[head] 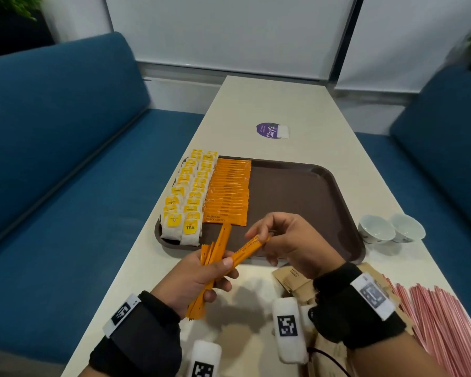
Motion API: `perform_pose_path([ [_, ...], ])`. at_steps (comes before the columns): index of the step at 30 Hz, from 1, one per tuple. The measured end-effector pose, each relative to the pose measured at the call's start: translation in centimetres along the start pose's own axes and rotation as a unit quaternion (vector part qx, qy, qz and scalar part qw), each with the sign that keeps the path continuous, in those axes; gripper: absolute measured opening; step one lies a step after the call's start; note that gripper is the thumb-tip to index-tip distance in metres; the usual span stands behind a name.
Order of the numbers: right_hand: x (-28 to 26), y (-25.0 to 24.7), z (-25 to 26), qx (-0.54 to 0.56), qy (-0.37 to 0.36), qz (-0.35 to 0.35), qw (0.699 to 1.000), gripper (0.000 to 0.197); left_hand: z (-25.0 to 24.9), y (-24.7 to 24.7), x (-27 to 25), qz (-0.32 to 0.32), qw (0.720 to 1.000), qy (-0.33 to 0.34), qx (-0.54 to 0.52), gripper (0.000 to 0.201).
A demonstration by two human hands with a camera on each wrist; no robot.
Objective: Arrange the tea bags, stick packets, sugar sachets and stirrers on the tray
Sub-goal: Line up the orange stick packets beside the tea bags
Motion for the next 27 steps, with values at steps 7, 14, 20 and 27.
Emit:
perform_pose_path([
  [7, 0.5, -1.3, -1.8, 0.019, 0.049, -0.082, 0.995, 0.029, -2.1, -2.6, 0.0, -0.132, 0.984, 0.093, 0.071, 0.014],
  [14, 1.2, 0.7, -3.2, 0.066, 0.079, -0.08, 0.991, 0.026, -2.6, -3.1, 0.1, -0.175, 0.975, 0.124, 0.053, 0.013],
  [20, 2.0, 2.7, -4.8, 0.021, 0.109, -0.037, 0.993, 0.013, -2.1, -1.7, 0.8, -0.131, 0.984, 0.109, 0.046, 0.006],
  [27, 2.2, 1.4, -3.3, 0.074, 0.129, -0.057, 0.987, 0.004, -1.6, -2.1, 1.1, -0.13, 0.985, 0.084, 0.078, 0.009],
])
Point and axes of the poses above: each hand's wrist, its own x-axis towards the middle knuckle, its own y-axis out of the palm, z = x × y, the point moved 8 cm from there along x, towards the middle knuckle, and after that the axes turned 1 degree about -y, right-handed, at the moved point
